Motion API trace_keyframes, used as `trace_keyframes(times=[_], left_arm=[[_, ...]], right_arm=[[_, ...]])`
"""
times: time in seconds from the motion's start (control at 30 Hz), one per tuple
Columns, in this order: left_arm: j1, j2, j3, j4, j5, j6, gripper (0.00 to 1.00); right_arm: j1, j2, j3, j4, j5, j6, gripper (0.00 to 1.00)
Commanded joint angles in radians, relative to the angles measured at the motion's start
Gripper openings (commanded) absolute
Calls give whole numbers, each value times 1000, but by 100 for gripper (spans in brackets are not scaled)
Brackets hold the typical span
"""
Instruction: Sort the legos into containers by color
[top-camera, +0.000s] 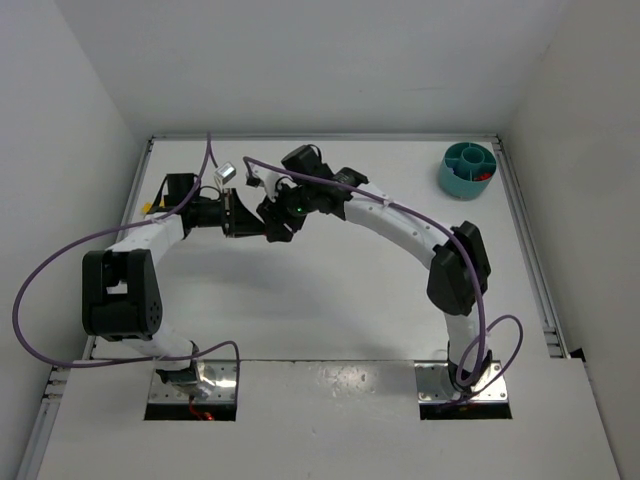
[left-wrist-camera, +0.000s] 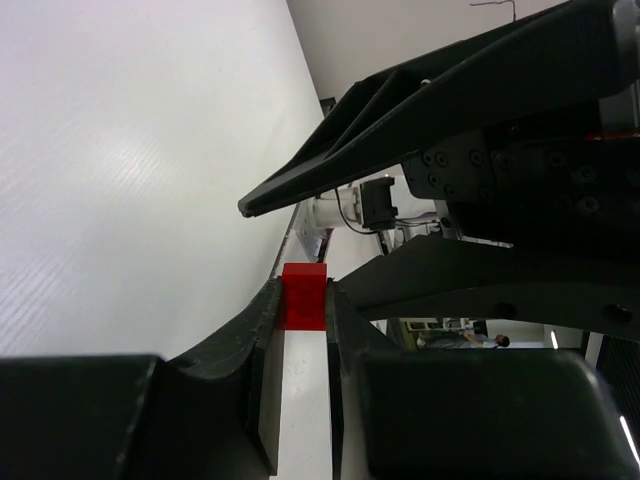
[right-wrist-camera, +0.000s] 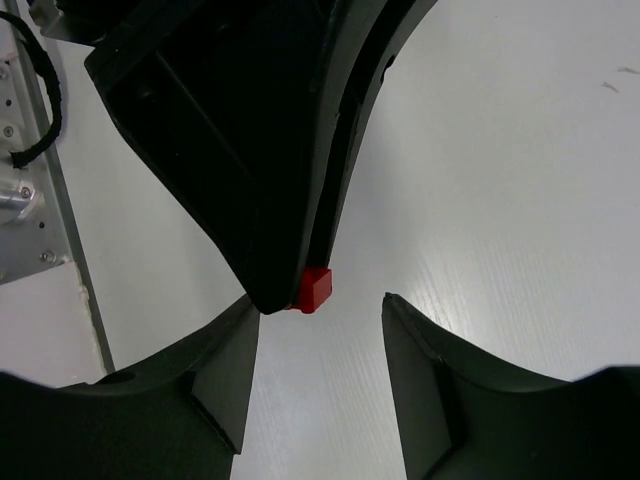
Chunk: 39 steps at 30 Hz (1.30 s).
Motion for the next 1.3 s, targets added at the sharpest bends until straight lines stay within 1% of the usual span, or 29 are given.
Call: trace_keyframes(times=[0.0,0.17,0.47,0.53,0.57,0.7,0.8,0.9,0.93,0.97,1.0,1.07,1.1,1.17,1.2,1.23,1.27], left_arm=[[5,-44,18,9,27,-5,2],[5,-44,18,9,18,-5,2],[5,-44,9,9,18,-5,2],[5,-44,9,9,18,-5,2],[5,-44,9,9,18,-5,2],[5,-44,9,9,18,-5,2],[5,-44,9,9,18,-5,2],[5,-44,9,9,18,-5,2],[5,-53,9,9,18,-5,3],[5,-53,0,9,18,-5,7],[5,-53,0,9,18,-5,30],[14,-85,-9,9,-12,-5,61],[14,-99,-9,9,-46,-5,81],[40,-149,-35,9,-78,-5,94],[40,-166,-44,9,-103,-5,99],[49,-183,-58,9,-115,4,99],[61,-217,-67,9,-143,5,99]], right_arm=[[14,-3,59,21,2,9,53],[23,16,78,11,-7,9,46],[42,26,96,2,-27,9,46],[42,26,96,2,-27,0,39],[42,26,96,2,-27,0,31],[42,26,96,2,-27,0,19],[42,26,96,2,-9,-9,17],[42,26,87,2,-8,-19,9],[42,26,87,2,1,-19,8],[42,26,87,2,11,-28,6],[42,26,69,2,12,-28,5],[42,-12,44,2,41,-28,5],[26,-28,3,11,50,-37,4],[12,-63,-44,20,61,-37,2],[0,-107,-108,33,97,-51,2],[-16,-132,-185,57,116,-51,2],[-27,-184,-221,66,139,-51,1]])
